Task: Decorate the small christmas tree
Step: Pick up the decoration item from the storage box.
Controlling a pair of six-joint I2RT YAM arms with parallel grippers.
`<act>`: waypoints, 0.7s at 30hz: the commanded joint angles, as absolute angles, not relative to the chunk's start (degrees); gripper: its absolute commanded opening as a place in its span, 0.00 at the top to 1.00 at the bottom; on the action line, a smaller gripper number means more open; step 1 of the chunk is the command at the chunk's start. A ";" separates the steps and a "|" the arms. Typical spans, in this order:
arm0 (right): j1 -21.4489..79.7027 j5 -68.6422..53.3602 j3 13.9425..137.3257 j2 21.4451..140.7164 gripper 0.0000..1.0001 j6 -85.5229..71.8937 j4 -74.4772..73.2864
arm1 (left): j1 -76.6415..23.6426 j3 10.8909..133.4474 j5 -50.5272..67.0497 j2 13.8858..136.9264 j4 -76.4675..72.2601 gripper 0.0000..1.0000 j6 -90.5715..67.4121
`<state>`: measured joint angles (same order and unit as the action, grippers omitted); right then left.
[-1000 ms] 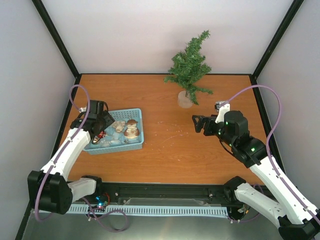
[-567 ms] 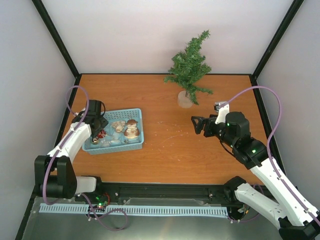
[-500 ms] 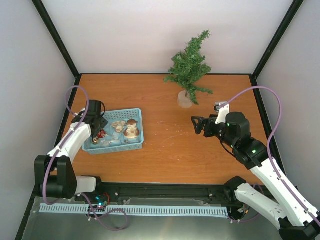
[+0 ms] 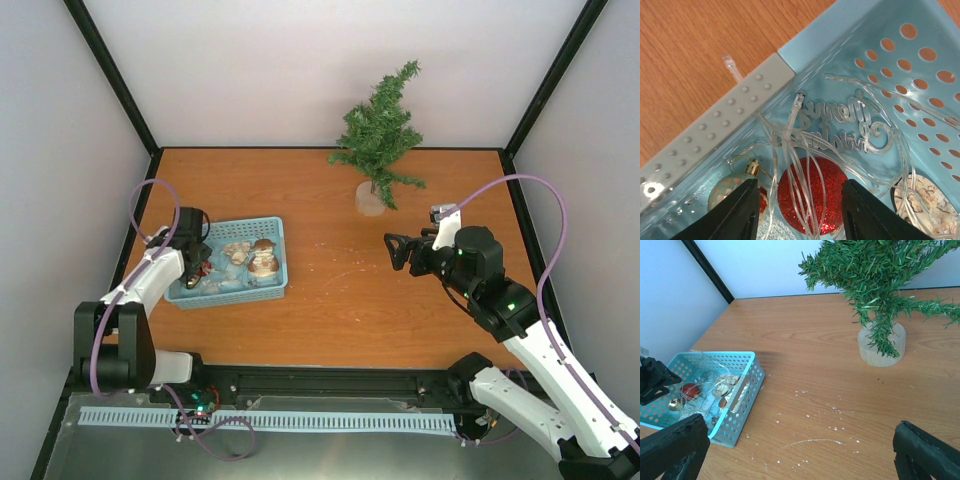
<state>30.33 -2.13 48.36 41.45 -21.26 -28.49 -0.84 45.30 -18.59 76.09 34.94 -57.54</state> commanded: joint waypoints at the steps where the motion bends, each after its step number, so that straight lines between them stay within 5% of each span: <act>1: 30.85 -1.38 47.96 40.78 0.00 -20.18 -28.08 | -0.27 44.97 -18.15 77.95 31.81 0.55 -58.92; 6: 30.85 -0.62 48.08 40.49 0.00 -18.95 -28.58 | -0.31 44.70 -17.47 79.03 30.20 0.60 -60.08; 13: 30.85 0.34 48.22 38.70 0.00 -18.21 -29.21 | -0.27 46.75 -18.70 77.31 32.65 0.99 -60.87; 21: 30.85 3.97 48.14 37.16 0.03 -21.39 -26.66 | -0.22 52.64 -17.73 68.03 36.75 0.99 -56.65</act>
